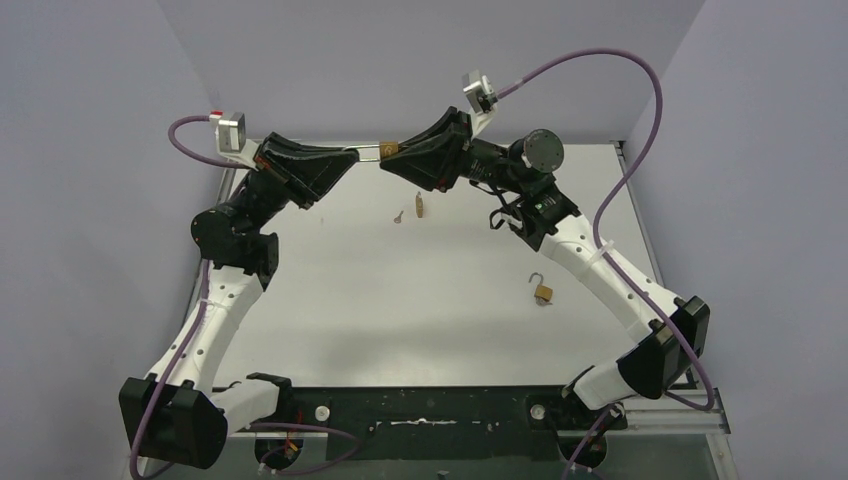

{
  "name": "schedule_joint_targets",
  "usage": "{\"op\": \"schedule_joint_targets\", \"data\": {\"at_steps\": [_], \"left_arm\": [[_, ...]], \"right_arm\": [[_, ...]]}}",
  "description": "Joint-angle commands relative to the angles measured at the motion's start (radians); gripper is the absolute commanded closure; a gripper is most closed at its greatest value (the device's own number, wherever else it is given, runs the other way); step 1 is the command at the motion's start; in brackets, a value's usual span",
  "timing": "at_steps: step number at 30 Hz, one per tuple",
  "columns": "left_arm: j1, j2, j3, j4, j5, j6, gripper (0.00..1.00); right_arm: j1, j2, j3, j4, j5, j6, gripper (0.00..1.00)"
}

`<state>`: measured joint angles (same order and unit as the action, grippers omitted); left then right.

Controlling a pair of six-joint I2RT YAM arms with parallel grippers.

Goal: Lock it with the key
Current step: Pick up the lock from the center of the board, then lock the lock.

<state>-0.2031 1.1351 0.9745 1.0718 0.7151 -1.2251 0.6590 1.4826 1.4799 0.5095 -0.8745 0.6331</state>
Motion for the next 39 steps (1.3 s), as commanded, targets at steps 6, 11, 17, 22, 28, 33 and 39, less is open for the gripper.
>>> {"op": "schedule_joint_targets", "data": {"at_steps": [6,11,17,22,28,33,39], "left_arm": [[0.019,-0.035,0.043,0.002,0.091,-0.029,0.06],[0.023,-0.054,0.064,0.01,0.15,-0.089,0.06],[0.026,-0.021,0.123,0.169,0.273,-0.306,0.11],[0.024,0.035,0.155,0.321,0.312,-0.444,0.23],[0.01,0.039,0.163,0.32,0.317,-0.447,0.3],[-0.006,0.043,0.161,0.313,0.309,-0.436,0.43],[-0.037,0.049,0.175,0.321,0.324,-0.438,0.58]], "right_arm": [[-0.039,-0.101,0.06,-0.078,-0.099,0.006,1.0],[-0.131,-0.08,0.036,0.219,-0.248,0.38,1.0],[-0.154,0.019,0.08,0.603,-0.369,0.878,1.0],[-0.108,0.039,0.072,0.639,-0.397,0.924,1.0],[-0.062,0.019,0.062,0.406,-0.391,0.715,1.0],[-0.046,0.032,0.071,0.368,-0.39,0.673,1.0],[-0.05,0.042,0.057,0.366,-0.38,0.658,1.0]]}}
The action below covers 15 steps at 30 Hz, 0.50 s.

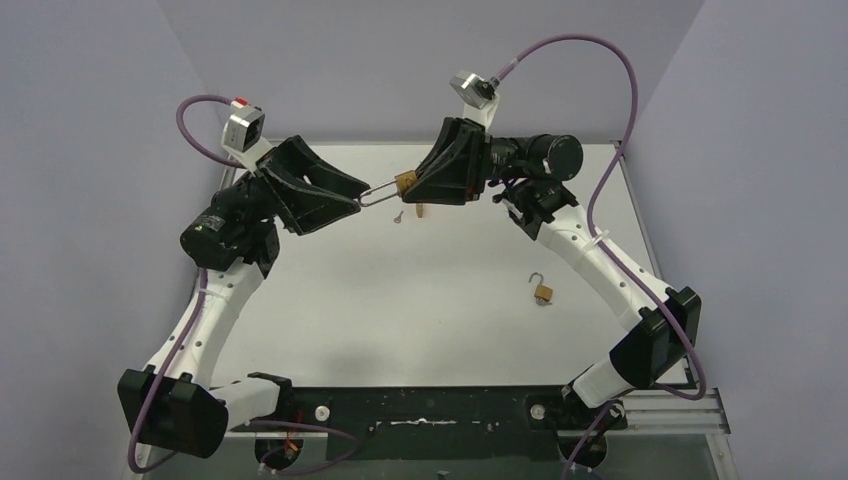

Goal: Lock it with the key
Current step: Lock the lock.

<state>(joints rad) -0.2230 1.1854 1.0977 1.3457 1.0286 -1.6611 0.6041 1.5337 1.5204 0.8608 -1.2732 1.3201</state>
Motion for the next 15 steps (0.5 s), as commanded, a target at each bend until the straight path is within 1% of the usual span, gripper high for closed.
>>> {"op": "schedule_joint_targets", "data": {"at_steps": [1,5,6,7,8,11,12,15], "left_arm": [[-0.02,-0.002,0.053,0.047,0.013,-0.002,0.58],[-0.024,-0.008,0.057,0.043,0.022,0.001,0.58],[-0.027,-0.01,0.058,0.037,0.025,0.004,0.6],[-0.027,-0.012,0.058,0.031,0.029,0.01,0.64],[-0.028,-0.014,0.058,0.022,0.031,0.017,0.69],[-0.03,-0.021,0.051,-0.005,0.032,0.041,0.91],[-0.031,-0.022,0.051,-0.009,0.032,0.045,1.0],[-0.041,-0.024,0.056,-0.008,0.032,0.046,1.0]], "right_arm": [[0.003,-0.008,0.015,0.013,0.02,-0.031,1.0],[0.001,-0.005,0.018,-0.006,0.02,-0.049,1.0],[0.0,-0.004,0.018,-0.009,0.02,-0.051,1.0],[0.0,-0.004,0.018,-0.011,0.02,-0.054,1.0],[0.0,-0.003,0.019,-0.012,0.02,-0.054,1.0],[0.0,-0.003,0.018,-0.014,0.019,-0.056,1.0],[0.0,-0.003,0.018,-0.014,0.019,-0.055,1.0],[0.0,-0.002,0.017,-0.017,0.019,-0.058,1.0]]}}
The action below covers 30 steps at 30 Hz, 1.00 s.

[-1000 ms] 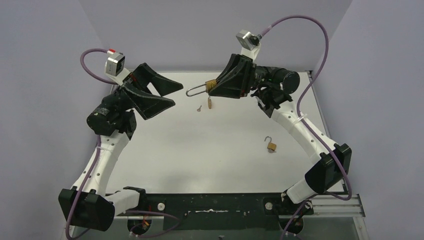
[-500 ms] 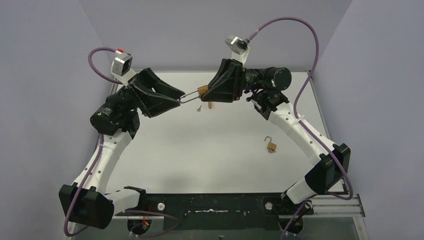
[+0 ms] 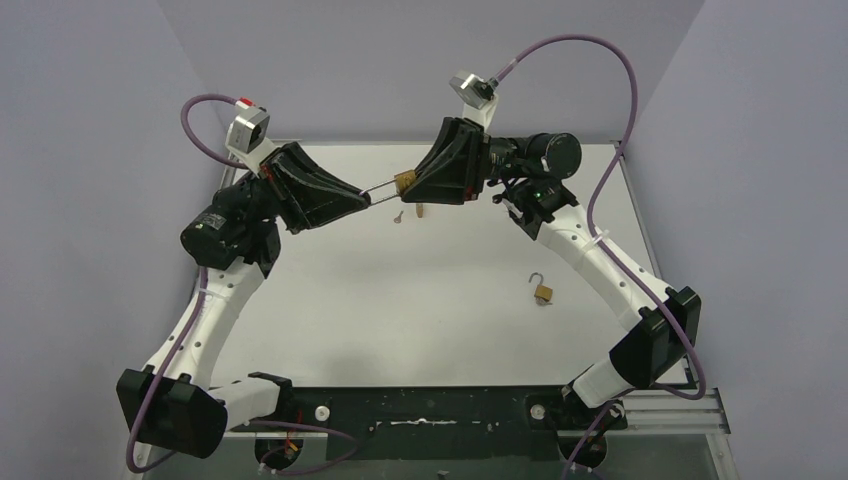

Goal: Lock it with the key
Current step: Lock the lock.

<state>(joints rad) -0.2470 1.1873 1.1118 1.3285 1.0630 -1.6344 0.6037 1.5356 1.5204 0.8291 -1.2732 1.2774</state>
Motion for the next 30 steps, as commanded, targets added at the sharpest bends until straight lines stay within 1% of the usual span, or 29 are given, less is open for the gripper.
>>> {"op": "schedule_joint_targets", "data": {"at_steps": [1,8,13,17,21,25,30], "left_arm": [[-0.021,-0.026,0.044,0.008,-0.003,0.02,1.0],[-0.048,-0.026,0.041,-0.011,-0.006,0.047,1.0],[-0.071,-0.039,0.018,-0.097,0.0,0.145,1.0],[-0.086,-0.076,-0.021,-0.274,-0.01,0.322,1.0],[-0.099,-0.123,-0.045,-0.54,-0.027,0.545,1.0],[-0.1,-0.151,-0.044,-0.691,-0.043,0.671,1.0],[-0.101,-0.162,-0.032,-0.856,-0.092,0.789,1.0]], "right_arm": [[0.001,-0.004,0.017,0.013,0.018,-0.016,1.0],[0.008,-0.005,0.025,-0.011,0.016,-0.034,1.0],[0.025,-0.013,0.021,-0.063,0.022,-0.081,1.0],[0.053,-0.02,0.007,-0.106,0.033,-0.122,1.0],[0.076,-0.024,0.003,-0.159,0.039,-0.166,1.0],[0.08,-0.031,0.018,-0.229,0.033,-0.21,1.0],[0.113,-0.034,0.053,-0.383,0.038,-0.325,1.0]]}}
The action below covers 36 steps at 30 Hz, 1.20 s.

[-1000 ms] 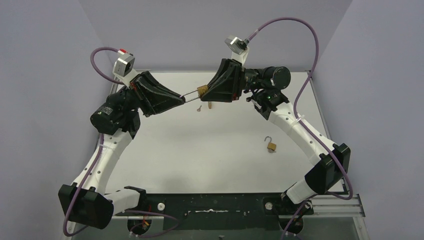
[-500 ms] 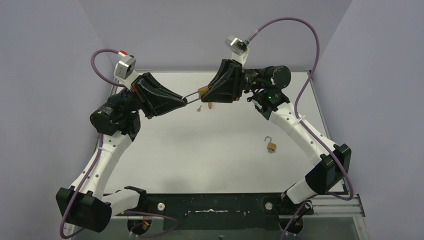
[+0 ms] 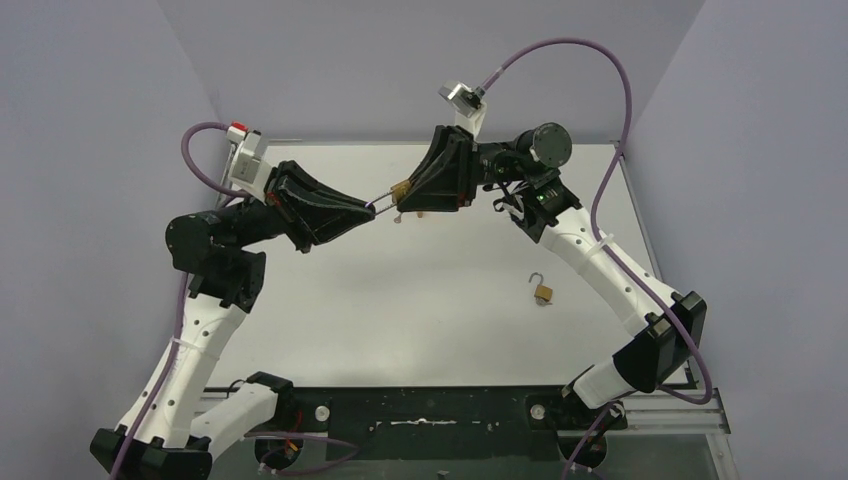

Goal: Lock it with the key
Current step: Lock the lock.

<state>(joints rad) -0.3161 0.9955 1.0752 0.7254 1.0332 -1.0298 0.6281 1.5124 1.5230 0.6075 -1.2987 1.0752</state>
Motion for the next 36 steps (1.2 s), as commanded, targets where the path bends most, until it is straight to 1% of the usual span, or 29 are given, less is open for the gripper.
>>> {"op": "schedule_joint_targets", "data": {"at_steps": [1,3,6,7,11,13,18,19,20,21,22,24,27,29,32,36], "left_arm": [[-0.032,0.034,0.002,-0.268,-0.069,0.2,1.0],[-0.032,0.044,-0.006,-0.297,-0.081,0.22,1.0],[-0.034,0.047,-0.019,-0.282,-0.086,0.213,1.0],[-0.034,0.042,-0.02,-0.285,-0.088,0.216,1.0],[-0.029,0.018,-0.009,-0.352,-0.106,0.283,1.0],[-0.019,0.011,-0.007,-0.366,-0.12,0.302,1.0],[0.023,0.004,0.002,-0.368,-0.143,0.301,1.0],[0.033,0.004,0.009,-0.374,-0.146,0.301,1.0],[0.042,0.005,0.017,-0.381,-0.149,0.301,1.0],[0.054,0.004,0.023,-0.385,-0.15,0.3,1.0],[0.062,0.004,0.03,-0.389,-0.152,0.299,1.0],[0.079,0.005,0.041,-0.39,-0.153,0.293,1.0],[0.091,0.01,0.057,-0.39,-0.146,0.286,1.0],[0.095,0.011,0.062,-0.388,-0.145,0.281,1.0],[0.098,0.011,0.057,-0.371,-0.149,0.267,1.0],[0.098,0.008,0.057,-0.348,-0.155,0.246,1.0]], "right_arm": [[0.099,-0.009,0.05,-0.184,0.064,-0.141,1.0],[0.118,-0.004,0.046,-0.209,0.061,-0.16,1.0],[0.122,-0.01,0.037,-0.239,0.052,-0.18,1.0],[0.121,-0.015,0.041,-0.27,0.049,-0.203,1.0],[0.117,-0.034,0.092,-0.483,0.063,-0.357,1.0],[0.106,-0.041,0.114,-0.548,0.078,-0.402,1.0],[0.031,-0.074,0.123,-0.577,0.105,-0.436,1.0],[0.014,-0.082,0.121,-0.573,0.105,-0.439,0.9],[0.0,-0.089,0.117,-0.567,0.103,-0.44,0.74],[-0.012,-0.096,0.113,-0.558,0.102,-0.442,0.61],[-0.026,-0.107,0.109,-0.548,0.099,-0.443,0.5],[-0.056,-0.126,0.101,-0.536,0.103,-0.444,0.38],[-0.108,-0.158,0.087,-0.521,0.097,-0.447,0.31],[-0.139,-0.181,0.067,-0.5,0.096,-0.443,0.29],[-0.169,-0.198,0.031,-0.484,0.104,-0.44,0.3],[-0.173,-0.199,-0.005,-0.499,0.132,-0.452,0.34]]}}
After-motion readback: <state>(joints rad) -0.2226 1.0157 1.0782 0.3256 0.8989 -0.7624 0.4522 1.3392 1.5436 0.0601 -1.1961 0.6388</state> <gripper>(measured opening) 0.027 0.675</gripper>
